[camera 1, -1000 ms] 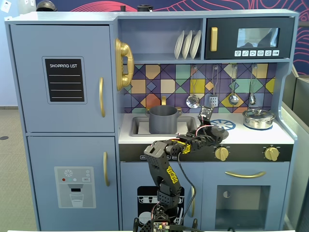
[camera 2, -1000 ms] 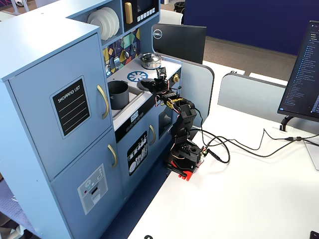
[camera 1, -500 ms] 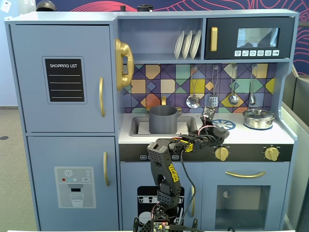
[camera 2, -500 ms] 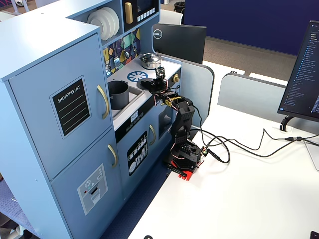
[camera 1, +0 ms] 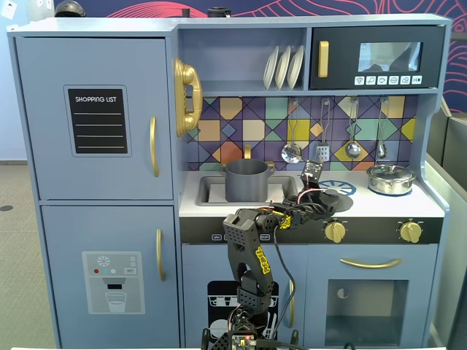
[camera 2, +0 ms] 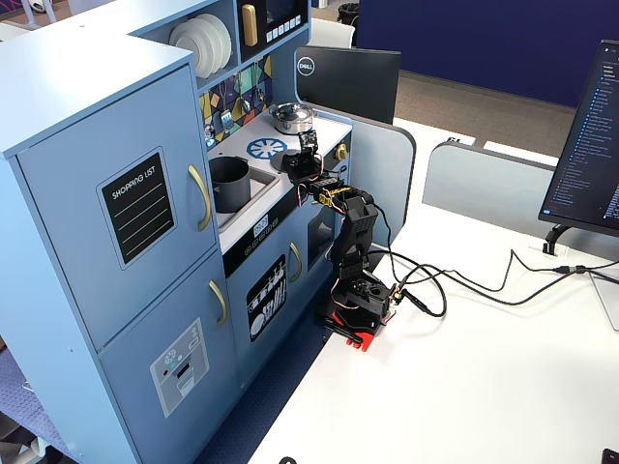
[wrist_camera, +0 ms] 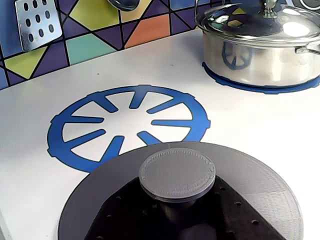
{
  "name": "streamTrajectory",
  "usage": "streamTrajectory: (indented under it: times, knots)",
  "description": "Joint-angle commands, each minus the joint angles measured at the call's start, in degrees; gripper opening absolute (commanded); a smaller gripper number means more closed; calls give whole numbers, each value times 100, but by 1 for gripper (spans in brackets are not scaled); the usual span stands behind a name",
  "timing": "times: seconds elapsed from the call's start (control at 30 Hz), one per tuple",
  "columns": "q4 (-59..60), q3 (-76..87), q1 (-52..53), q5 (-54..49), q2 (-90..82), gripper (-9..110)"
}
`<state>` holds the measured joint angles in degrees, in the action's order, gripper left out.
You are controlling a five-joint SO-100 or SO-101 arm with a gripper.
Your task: Pick up the lid from the counter and put it on the gray recipient
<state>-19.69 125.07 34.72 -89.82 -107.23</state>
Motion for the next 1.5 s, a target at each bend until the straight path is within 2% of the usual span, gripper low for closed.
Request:
streamTrajectory:
  times: [0.0, 0.43, 0.87, 1.13, 1.47]
  knots:
    - [-97, -483, -79, -9, -220, 0]
    - [1125, -2030, -158, 114, -888, 0]
    - [2813, -2461, -1573, 431, -2092, 0]
    - [2760, -1942, -2575, 141, -2399, 0]
    - [2074, -1257, -3085, -141, -2215, 0]
